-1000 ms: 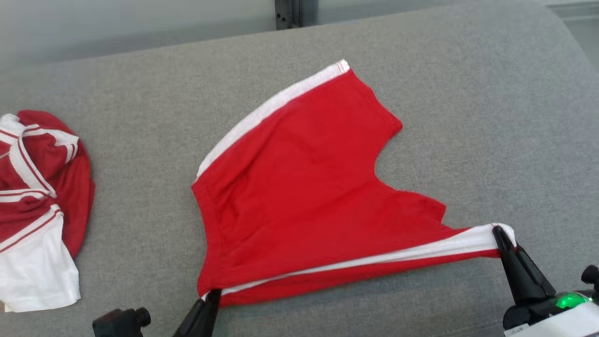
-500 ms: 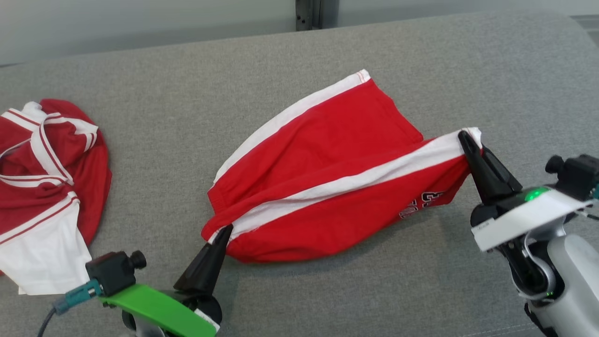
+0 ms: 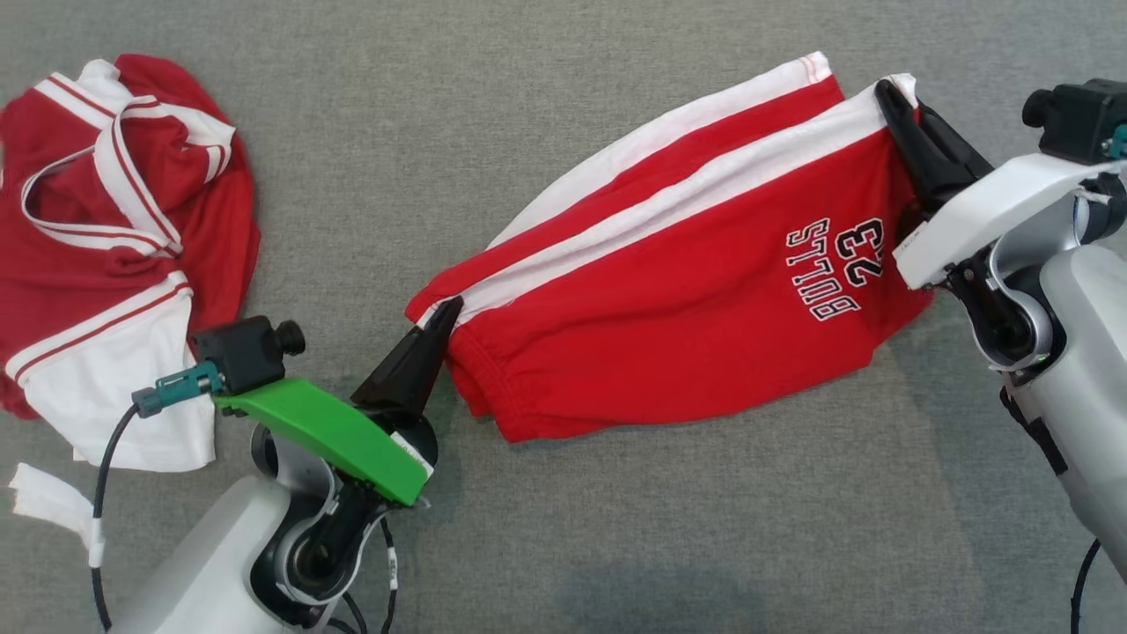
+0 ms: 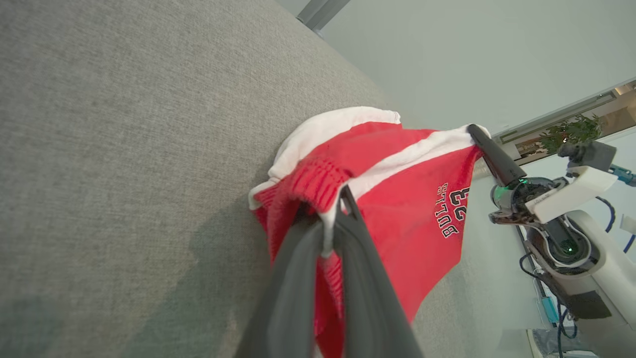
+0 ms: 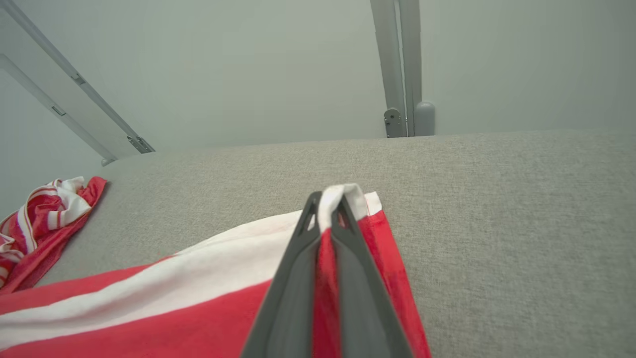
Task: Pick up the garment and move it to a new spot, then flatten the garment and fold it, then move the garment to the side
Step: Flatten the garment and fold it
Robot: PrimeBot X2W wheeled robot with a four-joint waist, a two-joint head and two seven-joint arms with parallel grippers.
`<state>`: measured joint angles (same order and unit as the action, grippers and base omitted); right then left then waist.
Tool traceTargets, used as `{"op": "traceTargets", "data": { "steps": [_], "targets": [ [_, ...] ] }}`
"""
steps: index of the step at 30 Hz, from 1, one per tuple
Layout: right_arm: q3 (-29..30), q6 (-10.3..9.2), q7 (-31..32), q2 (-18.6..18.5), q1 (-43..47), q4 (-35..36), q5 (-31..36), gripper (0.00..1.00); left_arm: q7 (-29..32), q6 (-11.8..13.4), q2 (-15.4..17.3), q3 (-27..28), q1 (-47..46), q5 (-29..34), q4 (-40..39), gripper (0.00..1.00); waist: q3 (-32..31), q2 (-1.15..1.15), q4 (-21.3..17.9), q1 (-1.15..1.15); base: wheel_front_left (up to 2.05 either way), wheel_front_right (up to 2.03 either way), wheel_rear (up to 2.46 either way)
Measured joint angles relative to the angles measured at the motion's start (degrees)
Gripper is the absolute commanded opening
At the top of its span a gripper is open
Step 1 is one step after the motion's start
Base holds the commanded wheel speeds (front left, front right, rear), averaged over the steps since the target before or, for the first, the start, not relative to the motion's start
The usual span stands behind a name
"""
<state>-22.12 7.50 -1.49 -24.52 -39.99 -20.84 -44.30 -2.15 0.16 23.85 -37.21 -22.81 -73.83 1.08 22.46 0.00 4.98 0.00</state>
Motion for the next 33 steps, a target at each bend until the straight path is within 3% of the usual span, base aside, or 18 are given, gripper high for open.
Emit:
{"op": "traceTargets", "data": {
  "steps": [10,27,29,32,33],
  "targets": [
    [-4.23,0.0,0.89,-1.54,-8.66,-8.67,-0.02,0.0,1.83,-1.42,-3.7,-1.77,-5.59,0.36,6.12,0.0,3.03,0.0,3.74,0.0,0.0,0.0,0.0],
    [-8.37,0.0,1.96,-1.07,-16.41,-17.77,0.65,0.0,4.42,-2.52,-5.95,-3.45,-11.57,1.88,12.35,0.0,5.3,0.0,3.65,0.0,0.0,0.0,0.0],
    [-9.0,0.0,1.94,-0.7,-16.42,-18.37,0.65,0.05,4.6,-2.53,-6.01,-3.64,-11.8,2.1,12.74,0.0,5.38,0.0,3.5,0.0,0.0,0.0,0.0],
    [-9.82,0.0,2.19,-0.4,-16.74,-19.26,0.64,0.39,4.66,-2.53,-6.0,-3.59,-12.0,2.1,13.18,0.0,5.55,0.0,3.21,0.0,0.0,0.0,0.0],
    [-10.1,0.0,2.19,-0.37,-16.84,-19.4,0.64,1.0,4.81,-2.49,-5.95,-3.61,-12.04,2.11,13.37,0.0,5.55,0.0,3.11,0.0,0.0,0.0,0.0]
  ]
}}
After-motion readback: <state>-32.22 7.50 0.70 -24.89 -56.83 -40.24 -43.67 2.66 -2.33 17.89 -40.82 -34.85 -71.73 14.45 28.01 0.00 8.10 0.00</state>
